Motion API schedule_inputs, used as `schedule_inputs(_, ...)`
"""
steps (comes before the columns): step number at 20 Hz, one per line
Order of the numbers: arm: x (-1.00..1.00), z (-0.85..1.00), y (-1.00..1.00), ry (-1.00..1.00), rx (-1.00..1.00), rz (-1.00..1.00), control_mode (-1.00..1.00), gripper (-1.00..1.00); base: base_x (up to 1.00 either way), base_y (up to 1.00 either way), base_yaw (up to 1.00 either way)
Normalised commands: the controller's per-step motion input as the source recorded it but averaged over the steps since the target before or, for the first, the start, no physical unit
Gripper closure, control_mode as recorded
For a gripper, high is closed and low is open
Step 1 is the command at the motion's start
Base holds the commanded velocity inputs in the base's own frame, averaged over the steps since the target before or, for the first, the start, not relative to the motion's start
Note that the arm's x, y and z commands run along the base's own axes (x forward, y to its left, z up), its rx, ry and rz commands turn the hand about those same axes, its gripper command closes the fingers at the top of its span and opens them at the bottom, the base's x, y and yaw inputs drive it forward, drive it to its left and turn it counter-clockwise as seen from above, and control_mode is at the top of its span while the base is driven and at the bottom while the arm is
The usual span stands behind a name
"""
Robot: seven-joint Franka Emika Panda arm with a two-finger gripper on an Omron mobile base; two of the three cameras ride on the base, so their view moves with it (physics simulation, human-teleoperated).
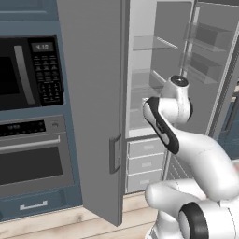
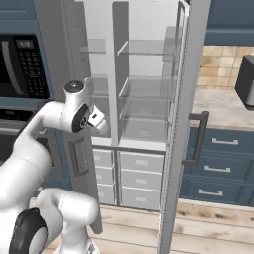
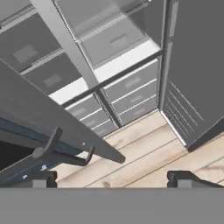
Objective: Place one of the steaks on the plate and the other in the bowl. Then place the bowl in the fridge.
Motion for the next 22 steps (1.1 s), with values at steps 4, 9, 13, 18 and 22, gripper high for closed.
schedule_inputs(4, 0.06, -0.74, -0.02, 0.31, 0.53, -0.23, -1.0, -1.0, 0.0, 0.0, 0.0)
schedule_inputs(9, 0.3, -0.5, -0.02, 0.32, 0.49, -0.14, -1.0, -1.0, 0.0, 0.0, 0.0)
schedule_inputs(13, 0.41, -0.33, 0.11, 0.2, 0.34, -0.23, -1.0, -1.0, 0.0, 0.0, 0.0)
schedule_inputs(18, 0.34, -0.19, 0.15, 0.0, 0.0, -0.06, -1.0, -1.0, 0.0, 0.0, 0.0)
schedule_inputs(22, 0.63, -0.3, 0.15, -0.01, 0.0, -0.06, -1.0, -1.0, 0.0, 0.0, 0.0)
